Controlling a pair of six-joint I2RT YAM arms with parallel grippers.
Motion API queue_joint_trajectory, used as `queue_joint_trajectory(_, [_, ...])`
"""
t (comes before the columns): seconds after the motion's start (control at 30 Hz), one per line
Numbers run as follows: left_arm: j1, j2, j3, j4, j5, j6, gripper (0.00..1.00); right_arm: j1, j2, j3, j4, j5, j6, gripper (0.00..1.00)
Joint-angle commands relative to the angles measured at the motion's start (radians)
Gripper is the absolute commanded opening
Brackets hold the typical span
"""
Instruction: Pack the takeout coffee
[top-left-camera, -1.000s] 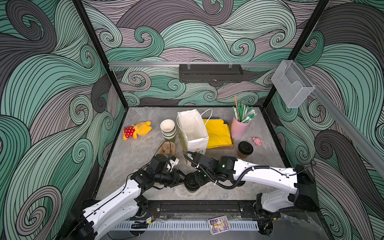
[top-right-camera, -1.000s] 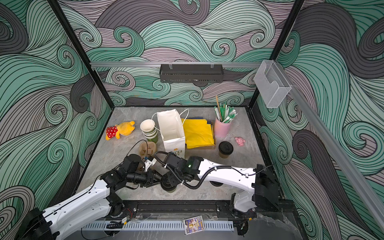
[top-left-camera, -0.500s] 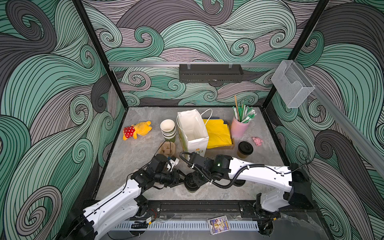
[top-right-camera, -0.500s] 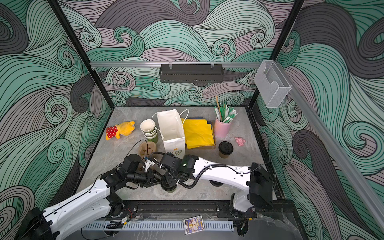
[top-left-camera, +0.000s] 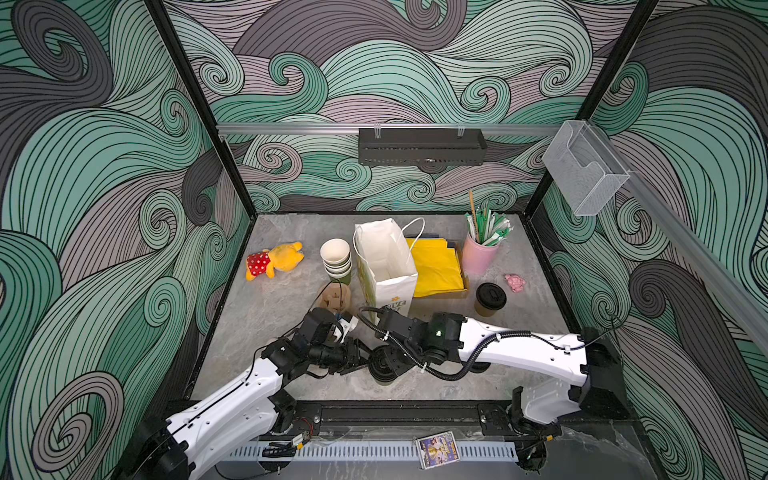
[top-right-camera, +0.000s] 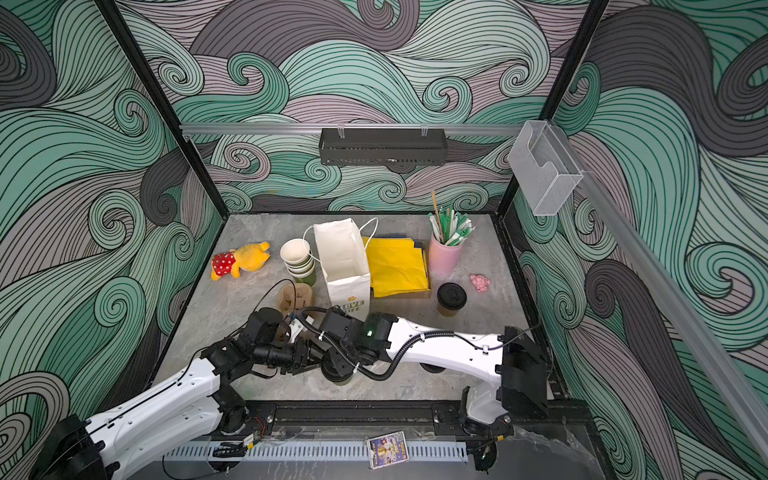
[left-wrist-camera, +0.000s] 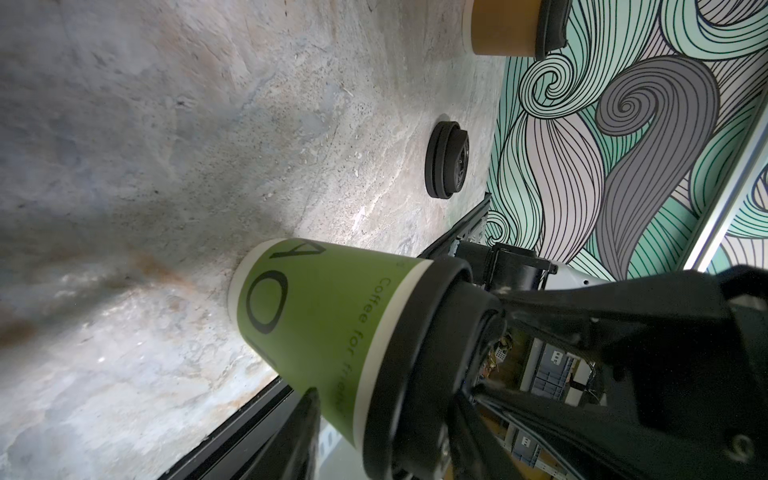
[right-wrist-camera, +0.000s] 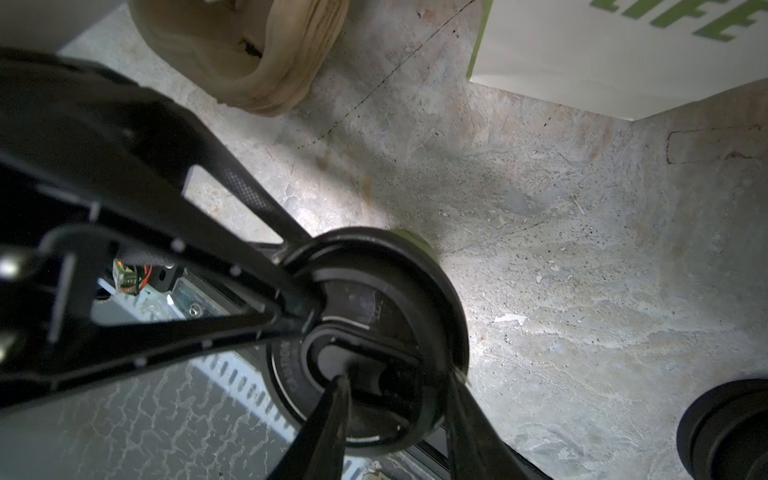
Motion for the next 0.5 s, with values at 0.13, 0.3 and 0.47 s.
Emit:
queue_joint_trajectory(0.13, [-0.008,0.015,0.005,-0.078,-0.031,0.018,0.48,-0.014,-0.241,-0.144,0.108,0.07,0.057,0.44])
queue_joint_trajectory(0.3, [-0.008,0.015,0.005,-0.077,-0.03,0.018,0.48,-0.051,-0.288,-0.25,0.102,0.013,0.161,0.36])
queue_joint_trajectory(0.47, [-0.008,0.012,0.005,-0.084,-0.029,0.018,0.48,-0.059,-0.284,-0.318,0.217,-0.084,0.218,0.3])
